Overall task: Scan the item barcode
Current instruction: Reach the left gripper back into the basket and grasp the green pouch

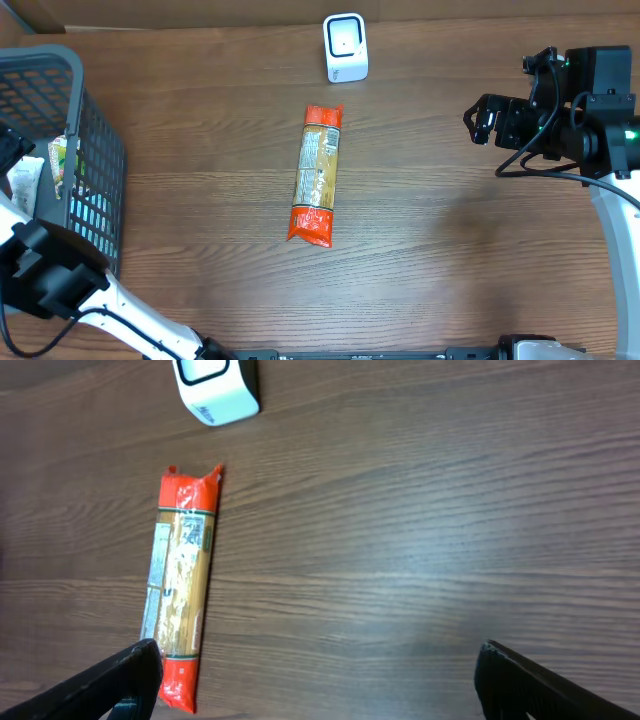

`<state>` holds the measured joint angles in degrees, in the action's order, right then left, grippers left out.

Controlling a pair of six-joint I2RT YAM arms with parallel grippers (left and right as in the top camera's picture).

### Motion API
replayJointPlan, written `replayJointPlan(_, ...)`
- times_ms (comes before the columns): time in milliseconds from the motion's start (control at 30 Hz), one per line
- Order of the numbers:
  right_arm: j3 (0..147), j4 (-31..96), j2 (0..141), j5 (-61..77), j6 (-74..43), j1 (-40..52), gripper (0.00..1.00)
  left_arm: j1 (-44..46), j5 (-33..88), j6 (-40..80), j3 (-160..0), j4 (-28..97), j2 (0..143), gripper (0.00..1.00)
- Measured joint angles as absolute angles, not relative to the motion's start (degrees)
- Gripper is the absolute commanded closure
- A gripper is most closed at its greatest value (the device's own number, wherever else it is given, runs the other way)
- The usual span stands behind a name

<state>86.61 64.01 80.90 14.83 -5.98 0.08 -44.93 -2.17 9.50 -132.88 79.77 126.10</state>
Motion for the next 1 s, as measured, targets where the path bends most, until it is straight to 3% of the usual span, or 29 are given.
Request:
replayJointPlan(533, 86.6, 64.3, 81.1, 14.9, -6.0, 0.1, 0.0, -37.9, -6.7, 6.4, -132.4, 77.9, 137.5, 0.2)
replayJointPlan(600, 86.6, 64.6, 81.1, 14.9, -6.0, 0.1, 0.0, -37.9, -7.2, 6.7, -132.4, 77.9, 137.5, 0.25)
replayJointPlan(733, 86.6, 65.1, 81.1, 14.9, -6.0, 0.1, 0.0, -37.9, -7.6, 8.2, -132.4, 78.5, 137.6, 0.55)
replayJointPlan(800, 86.6, 65.1, 81.1, 14.8, -6.0, 0.1, 0.0, -37.9, -7.9, 8.8, -132.4, 79.2, 137.7, 0.59)
replayJointPlan(867, 86.6, 65.1, 81.1, 14.8, -6.0, 0.1, 0.0, -37.9, -8.1, 9.1, -132.4, 79.7, 137.7, 0.56)
replayJointPlan(933, 86.6, 65.2, 81.2, 14.8, -6.0, 0.1, 0.0, -37.9, -8.0, 9.1, -132.4, 80.5, 137.7, 0.46)
replayJointPlan(1000, 86.6, 65.1, 81.2, 14.8, -6.0, 0.1, 0.0, -37.9, -7.8, 9.4, -132.4, 81.7, 137.7, 0.45)
